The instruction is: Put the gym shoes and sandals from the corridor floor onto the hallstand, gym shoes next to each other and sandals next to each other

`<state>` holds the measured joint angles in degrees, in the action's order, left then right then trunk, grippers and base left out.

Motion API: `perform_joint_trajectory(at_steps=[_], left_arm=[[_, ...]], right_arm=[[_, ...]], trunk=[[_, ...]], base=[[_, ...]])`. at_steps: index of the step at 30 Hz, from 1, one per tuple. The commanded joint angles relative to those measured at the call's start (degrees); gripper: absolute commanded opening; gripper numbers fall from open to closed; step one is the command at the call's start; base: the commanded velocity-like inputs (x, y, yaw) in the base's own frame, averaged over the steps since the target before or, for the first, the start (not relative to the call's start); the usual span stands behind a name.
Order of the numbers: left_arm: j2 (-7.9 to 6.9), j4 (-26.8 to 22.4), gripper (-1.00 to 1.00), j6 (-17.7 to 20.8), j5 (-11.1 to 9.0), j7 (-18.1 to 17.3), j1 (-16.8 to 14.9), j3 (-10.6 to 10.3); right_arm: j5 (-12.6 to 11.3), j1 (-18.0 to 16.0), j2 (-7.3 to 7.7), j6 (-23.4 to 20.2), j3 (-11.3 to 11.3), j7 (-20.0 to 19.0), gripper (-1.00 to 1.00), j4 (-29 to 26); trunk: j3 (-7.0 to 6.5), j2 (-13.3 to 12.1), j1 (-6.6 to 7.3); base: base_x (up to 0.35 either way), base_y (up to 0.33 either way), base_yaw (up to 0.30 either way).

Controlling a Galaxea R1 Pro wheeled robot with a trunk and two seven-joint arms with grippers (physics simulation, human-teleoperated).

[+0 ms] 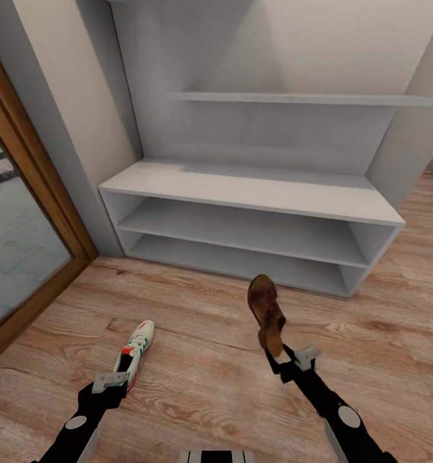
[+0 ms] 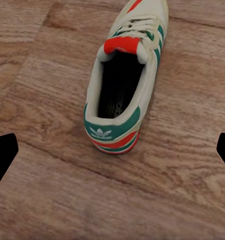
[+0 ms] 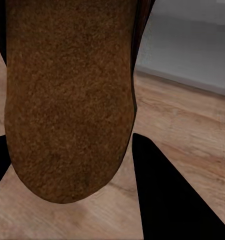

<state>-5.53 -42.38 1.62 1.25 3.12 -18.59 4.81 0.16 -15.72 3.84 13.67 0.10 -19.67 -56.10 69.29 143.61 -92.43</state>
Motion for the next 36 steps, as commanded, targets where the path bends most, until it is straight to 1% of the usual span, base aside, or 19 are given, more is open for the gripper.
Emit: perform_joint_trajectory(at_steps=[1, 2, 4, 5, 6, 7, 8, 10, 13, 14, 19, 24, 36], left_arm=[[0.00, -0.1, 1.00, 0.2, 0.1, 0.1, 0.0, 0.0], [0.00, -0.1, 1.00, 0.2, 0.1, 0.1, 0.0, -0.1], [0.00, -0.1, 1.00, 0.2, 0.1, 0.1, 0.0, -0.2], [0.00, -0.1, 1.00, 0.2, 0.1, 0.1, 0.0, -0.2], [0.00, -0.1, 1.00, 0.3, 0.1, 0.1, 0.0, -0.2], [0.00, -0.1, 1.00, 0.3, 0.1, 0.1, -0.1, -0.2], [0.00, -0.1, 1.00, 0.3, 0.2, 0.1, -0.1, -0.2], [0.00, -0.1, 1.00, 0.3, 0.2, 0.1, -0.2, -0.2], [0.00, -0.1, 1.00, 0.3, 0.2, 0.1, -0.3, -0.2], [0.00, -0.1, 1.00, 0.3, 0.2, 0.1, -0.4, -0.2], [0.00, -0.1, 1.00, 0.3, 0.2, 0.1, -0.6, -0.2], [0.00, -0.1, 1.00, 0.3, 0.2, 0.1, -0.7, -0.2], [0.00, -0.1, 1.00, 0.3, 0.2, 0.3, -0.8, -0.2]], right_arm=[[-0.1, 0.0, 0.03, -1.8, 0.0, -1.9, -1.00, -1.7], [-0.2, 0.0, 0.03, -5.2, 0.0, -4.6, -1.00, -4.5], [-0.1, 0.0, 0.08, -10.6, -0.2, -8.5, -1.00, -8.7], [-0.1, 0.0, 0.10, -15.9, -0.3, -11.1, -1.00, -12.6], [-0.1, 0.0, 0.10, -17.8, -0.3, -11.8, -1.00, -14.1], [-0.2, 0.0, 0.13, -21.2, -0.4, -12.9, -1.00, -16.5], [-0.2, 0.0, 0.14, -22.6, -0.4, -13.3, -1.00, -17.5], [-0.3, 0.0, 0.33, -26.8, -0.5, -14.7, -1.00, -20.4], [-0.3, 0.0, 0.83, -28.7, -0.5, -15.4, -1.00, -22.3], [-0.3, 0.0, 1.21, -29.2, -0.5, -15.6, -1.00, -22.8], [-0.3, 0.0, 2.23, -29.8, -0.5, -15.9, -1.00, -23.5], [-0.3, 0.0, 2.36, -29.9, -0.5, -15.9, -1.00, -23.5], [-0.3, 0.0, 2.40, -30.0, -0.5, -15.9, -1.00, -23.5]], trunk=[[0.04, 0.0, 0.01], [0.04, 0.0, 0.01], [0.04, 0.0, 0.01], [0.04, 0.0, 0.01], [0.04, 0.0, 0.01], [0.04, 0.0, 0.01], [0.04, 0.0, 0.01], [0.04, 0.0, 0.01], [0.04, 0.0, 0.01], [0.04, 0.0, 0.01], [0.04, 0.0, 0.01], [0.04, 0.0, 0.01], [0.04, 0.0, 0.01]], base=[[0.000, 0.000, 0.000], [0.000, 0.000, 0.000], [0.000, 0.000, 0.000], [0.000, 0.000, 0.000], [0.000, 0.000, 0.000], [0.000, 0.000, 0.000], [0.000, 0.000, 0.000], [0.000, 0.000, 0.000], [0.000, 0.000, 0.000], [0.000, 0.000, 0.000], [0.000, 0.001, 0.000], [0.029, 0.075, 0.000], [0.157, 0.213, -0.004]])
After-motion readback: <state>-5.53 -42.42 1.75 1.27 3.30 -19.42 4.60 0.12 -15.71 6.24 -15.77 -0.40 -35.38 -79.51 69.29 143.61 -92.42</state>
